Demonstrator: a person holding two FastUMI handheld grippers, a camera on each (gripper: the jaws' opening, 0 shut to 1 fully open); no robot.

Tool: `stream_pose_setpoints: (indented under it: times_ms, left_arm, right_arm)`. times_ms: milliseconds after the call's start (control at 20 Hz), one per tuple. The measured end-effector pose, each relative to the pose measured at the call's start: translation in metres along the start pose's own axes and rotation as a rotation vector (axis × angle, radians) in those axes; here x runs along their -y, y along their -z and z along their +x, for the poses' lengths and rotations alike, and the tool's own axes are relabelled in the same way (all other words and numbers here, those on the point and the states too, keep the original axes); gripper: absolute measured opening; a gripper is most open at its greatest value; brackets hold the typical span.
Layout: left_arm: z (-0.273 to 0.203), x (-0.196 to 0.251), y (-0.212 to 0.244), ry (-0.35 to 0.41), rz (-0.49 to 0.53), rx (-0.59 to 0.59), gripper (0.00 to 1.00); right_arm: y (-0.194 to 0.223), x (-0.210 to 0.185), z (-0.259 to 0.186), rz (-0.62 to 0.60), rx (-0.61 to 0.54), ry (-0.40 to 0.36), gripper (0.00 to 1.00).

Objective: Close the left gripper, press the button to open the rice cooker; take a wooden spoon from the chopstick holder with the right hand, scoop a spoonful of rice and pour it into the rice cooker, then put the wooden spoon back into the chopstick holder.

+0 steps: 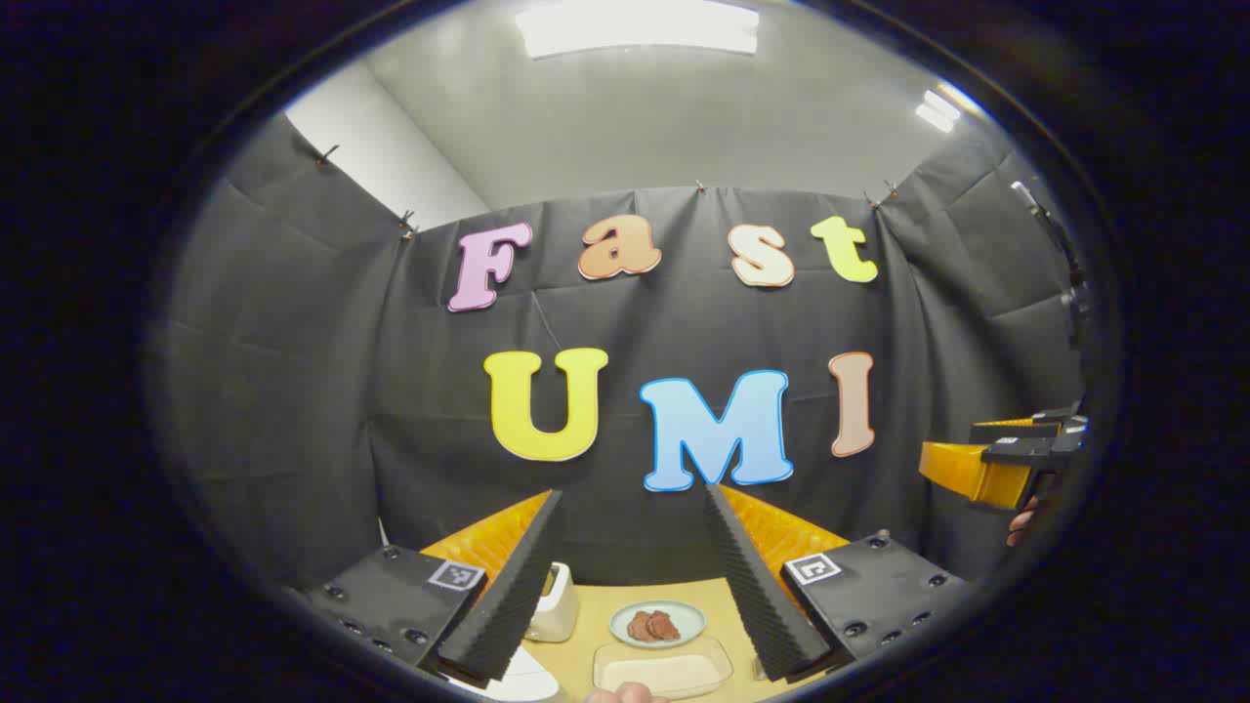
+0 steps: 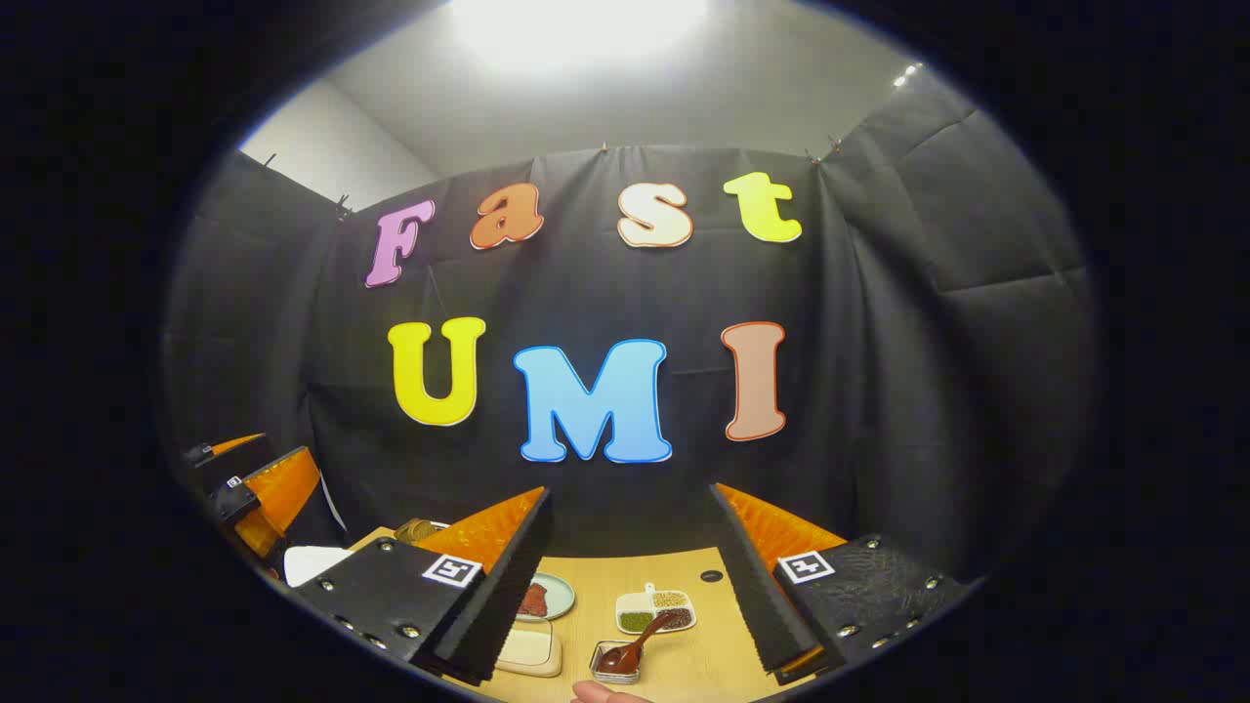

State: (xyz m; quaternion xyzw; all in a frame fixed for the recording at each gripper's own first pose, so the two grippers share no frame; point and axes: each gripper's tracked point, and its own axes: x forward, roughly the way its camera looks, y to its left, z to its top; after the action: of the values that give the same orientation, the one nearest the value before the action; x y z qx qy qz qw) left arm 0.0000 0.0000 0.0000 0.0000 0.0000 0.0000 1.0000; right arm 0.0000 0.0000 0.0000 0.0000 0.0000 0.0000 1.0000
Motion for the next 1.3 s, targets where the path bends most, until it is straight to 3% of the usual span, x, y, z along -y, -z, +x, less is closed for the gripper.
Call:
stream_pose_setpoints:
  times_ms: [50,100,150,750,800,900,1300]
  left_arm:
    - [0.002,0.003,0.004,-0.004,0.007,-0.009,1.00]
    - [0.003,0.004,0.005,-0.010,0.005,-0.011,0.89]
    - [0.004,0.005,0.004,-0.011,-0.003,-0.011,0.96]
    - [0.020,0.005,0.000,-0.049,-0.008,-0.018,0.96]
    - [0.021,0.003,0.000,-0.052,-0.004,-0.020,1.00]
    - [0.022,-0.001,0.006,-0.060,-0.003,-0.028,0.96]
    - [0.031,-0.021,0.029,-0.076,0.020,-0.033,1.00]
  right_arm:
    - [-0.001,0.000,0.001,0.001,0.000,-0.006,0.95]
    - [-0.002,0.002,0.004,0.000,0.000,-0.010,0.95]
    - [-0.002,0.004,0.007,-0.005,0.000,-0.014,0.95]
    - [0.009,0.010,0.028,0.014,-0.015,-0.052,0.95]
    - [0.010,0.010,0.028,0.013,-0.019,-0.053,0.95]
    - [0.012,0.008,0.029,0.006,-0.024,-0.055,0.95]
    - [0.022,-0.002,0.037,-0.005,-0.044,-0.074,0.95]
